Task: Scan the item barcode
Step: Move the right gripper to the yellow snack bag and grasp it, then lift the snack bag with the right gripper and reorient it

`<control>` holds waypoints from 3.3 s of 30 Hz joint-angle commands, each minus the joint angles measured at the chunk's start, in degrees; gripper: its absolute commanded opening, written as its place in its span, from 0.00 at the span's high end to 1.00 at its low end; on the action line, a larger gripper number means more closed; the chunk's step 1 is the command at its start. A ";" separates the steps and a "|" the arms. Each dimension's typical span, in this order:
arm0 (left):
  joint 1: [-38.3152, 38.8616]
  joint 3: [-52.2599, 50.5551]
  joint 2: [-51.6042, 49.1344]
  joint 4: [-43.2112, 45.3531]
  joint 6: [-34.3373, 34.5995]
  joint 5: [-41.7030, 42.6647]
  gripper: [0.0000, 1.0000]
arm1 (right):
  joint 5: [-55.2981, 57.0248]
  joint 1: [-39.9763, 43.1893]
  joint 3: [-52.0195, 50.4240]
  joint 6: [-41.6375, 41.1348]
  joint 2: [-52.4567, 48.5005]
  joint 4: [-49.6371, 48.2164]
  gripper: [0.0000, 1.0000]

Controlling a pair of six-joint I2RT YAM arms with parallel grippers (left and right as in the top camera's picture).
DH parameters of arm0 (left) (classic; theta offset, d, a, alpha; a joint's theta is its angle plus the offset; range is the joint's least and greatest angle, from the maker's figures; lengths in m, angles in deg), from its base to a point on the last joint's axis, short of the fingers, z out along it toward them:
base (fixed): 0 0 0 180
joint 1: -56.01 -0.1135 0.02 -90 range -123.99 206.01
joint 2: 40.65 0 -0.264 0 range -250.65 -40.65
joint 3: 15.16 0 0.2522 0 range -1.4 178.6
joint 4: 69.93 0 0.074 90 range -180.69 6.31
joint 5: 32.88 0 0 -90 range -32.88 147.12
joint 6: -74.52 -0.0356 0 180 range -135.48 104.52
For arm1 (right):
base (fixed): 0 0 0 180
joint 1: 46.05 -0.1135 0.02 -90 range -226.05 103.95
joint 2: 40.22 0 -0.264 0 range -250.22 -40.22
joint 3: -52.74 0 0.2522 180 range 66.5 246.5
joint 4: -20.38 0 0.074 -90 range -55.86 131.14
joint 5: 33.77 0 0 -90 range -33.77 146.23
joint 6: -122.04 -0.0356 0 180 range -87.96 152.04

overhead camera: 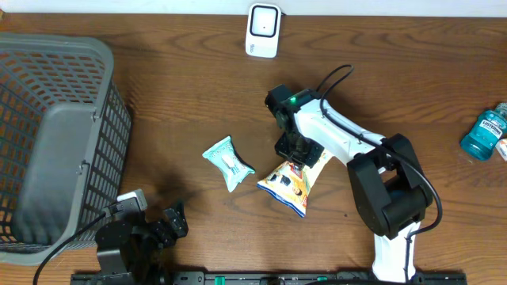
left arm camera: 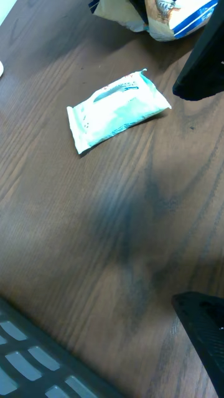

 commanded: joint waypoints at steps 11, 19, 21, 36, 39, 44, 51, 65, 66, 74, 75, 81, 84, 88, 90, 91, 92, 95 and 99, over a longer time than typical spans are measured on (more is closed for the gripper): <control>-0.24 0.04 0.09 0.02 -0.72 0.68 0.02 | -73.44 9.92 0.61 62.79 -1.86 -14.29 0.99; -0.24 0.04 0.09 0.02 -0.72 0.68 0.02 | -84.24 15.17 0.61 76.46 -1.86 -11.39 0.99; -0.24 0.04 0.09 0.02 -0.72 0.68 0.02 | -90.05 15.15 0.61 85.15 -1.86 -10.05 0.99; -0.24 0.04 0.09 0.02 -0.72 0.68 0.02 | -88.63 15.04 0.59 116.87 -1.86 -9.84 0.99; -0.24 0.04 0.09 0.04 -0.72 0.68 0.02 | -90.03 15.04 0.59 118.14 -1.86 -10.14 0.99; -0.24 0.04 0.09 0.02 -0.72 0.68 0.02 | -90.05 14.78 0.59 117.96 -1.86 -8.15 0.99; -0.24 0.04 0.09 0.02 -0.72 0.68 0.02 | -90.07 15.21 0.61 118.07 -0.94 -2.54 0.99; -0.24 0.04 0.09 0.02 -0.72 0.68 0.02 | -88.94 16.20 -1.09 153.96 9.92 34.12 0.99; -0.24 0.04 0.09 0.02 -0.72 0.68 0.02 | -88.72 16.00 -1.55 154.00 10.16 34.12 0.99; -0.24 0.04 0.09 0.02 -0.72 0.68 0.02 | -88.35 13.75 -11.76 160.01 10.69 34.14 0.99; -0.24 0.04 0.09 0.02 -0.72 0.68 0.02 | -88.37 13.60 -13.86 161.02 10.93 34.14 0.99; -0.24 0.04 0.09 0.02 -0.72 0.68 0.02 | -90.03 13.55 -24.63 167.60 12.37 34.14 0.99; -0.24 0.04 0.09 0.02 -0.72 0.68 0.02 | -90.05 13.53 -27.89 168.63 12.85 34.14 0.99; -0.24 0.04 0.09 0.02 -0.72 0.68 0.02 | -90.03 13.40 -30.58 168.58 13.92 34.14 0.99; -0.24 0.04 0.09 0.02 -0.72 0.68 0.02 | -90.03 13.25 -31.15 168.58 14.60 34.14 0.99; -0.24 0.04 0.09 0.02 -0.72 0.68 0.02 | -90.01 13.20 -31.32 168.60 15.06 34.14 0.99; -0.24 0.04 0.09 0.02 -0.72 0.68 0.02 | -90.01 13.16 -31.41 168.65 15.52 34.14 0.99; -0.24 0.04 0.09 0.02 -0.72 0.68 0.02 | -90.01 13.16 -31.43 169.46 17.16 34.14 0.99; -0.24 0.04 0.09 0.02 -0.72 0.68 0.02 | -88.52 13.16 -31.43 173.17 17.88 33.94 0.99</control>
